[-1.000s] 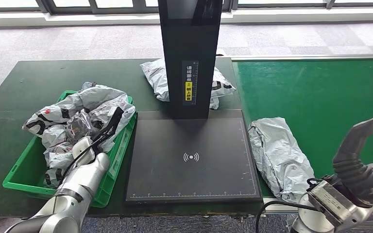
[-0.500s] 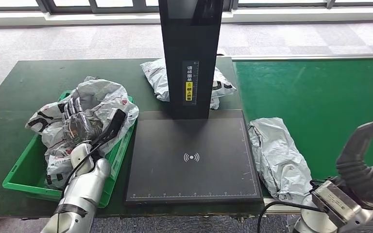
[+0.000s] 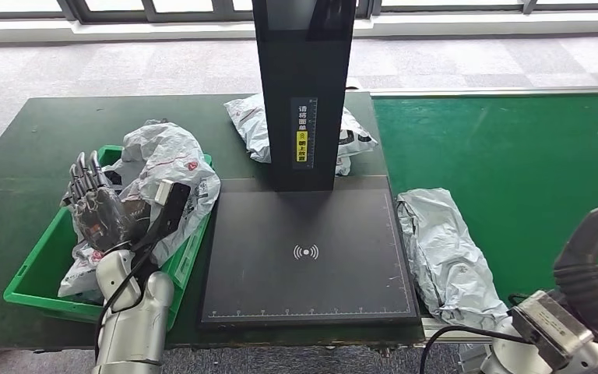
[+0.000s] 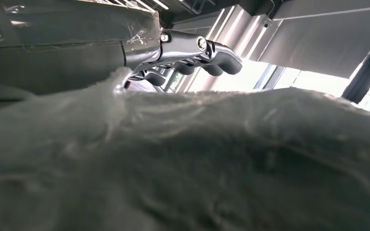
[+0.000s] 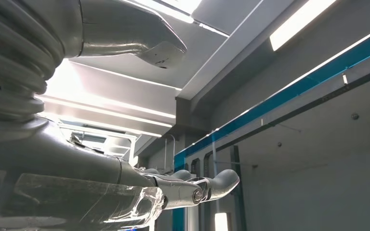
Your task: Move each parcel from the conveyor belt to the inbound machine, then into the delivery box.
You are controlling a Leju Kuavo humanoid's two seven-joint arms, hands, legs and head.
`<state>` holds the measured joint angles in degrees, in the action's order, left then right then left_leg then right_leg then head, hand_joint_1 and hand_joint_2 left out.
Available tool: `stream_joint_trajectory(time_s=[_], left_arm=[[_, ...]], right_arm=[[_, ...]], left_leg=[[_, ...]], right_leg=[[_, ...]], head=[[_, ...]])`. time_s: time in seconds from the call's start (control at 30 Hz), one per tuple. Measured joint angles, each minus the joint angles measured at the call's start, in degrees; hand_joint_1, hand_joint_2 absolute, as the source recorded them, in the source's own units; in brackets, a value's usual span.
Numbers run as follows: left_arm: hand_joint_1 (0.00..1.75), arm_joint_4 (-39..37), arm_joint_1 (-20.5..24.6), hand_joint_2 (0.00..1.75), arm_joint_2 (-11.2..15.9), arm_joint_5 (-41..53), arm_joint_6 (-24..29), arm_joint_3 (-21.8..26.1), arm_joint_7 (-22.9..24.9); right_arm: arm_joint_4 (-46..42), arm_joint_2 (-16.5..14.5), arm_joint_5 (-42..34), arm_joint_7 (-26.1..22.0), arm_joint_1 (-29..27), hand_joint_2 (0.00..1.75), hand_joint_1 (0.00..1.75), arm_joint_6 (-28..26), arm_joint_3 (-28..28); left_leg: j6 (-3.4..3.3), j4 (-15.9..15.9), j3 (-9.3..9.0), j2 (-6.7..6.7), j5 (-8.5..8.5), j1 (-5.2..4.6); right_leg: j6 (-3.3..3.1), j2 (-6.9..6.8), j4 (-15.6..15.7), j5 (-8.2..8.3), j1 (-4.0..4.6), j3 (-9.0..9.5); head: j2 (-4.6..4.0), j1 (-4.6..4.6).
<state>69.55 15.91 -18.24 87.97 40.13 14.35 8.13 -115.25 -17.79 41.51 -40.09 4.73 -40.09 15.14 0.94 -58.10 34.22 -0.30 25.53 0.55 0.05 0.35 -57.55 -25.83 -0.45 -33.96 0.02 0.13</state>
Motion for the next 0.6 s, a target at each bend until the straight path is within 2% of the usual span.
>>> stream_joint_trajectory(time_s=[0.6], left_arm=[[0.00, 8.80, -1.40, 0.00, -0.27, -0.03, -0.02, -1.29, -1.78]], right_arm=[[-0.02, 0.03, -0.79, 0.00, -0.21, 1.75, 0.00, 0.00, 1.22]], left_leg=[[0.02, 0.00, 0.03, -0.01, -0.02, 0.00]], right_leg=[[-0.01, -0.01, -0.01, 0.01, -0.01, -0.01]], head=[[0.00, -0.01]])
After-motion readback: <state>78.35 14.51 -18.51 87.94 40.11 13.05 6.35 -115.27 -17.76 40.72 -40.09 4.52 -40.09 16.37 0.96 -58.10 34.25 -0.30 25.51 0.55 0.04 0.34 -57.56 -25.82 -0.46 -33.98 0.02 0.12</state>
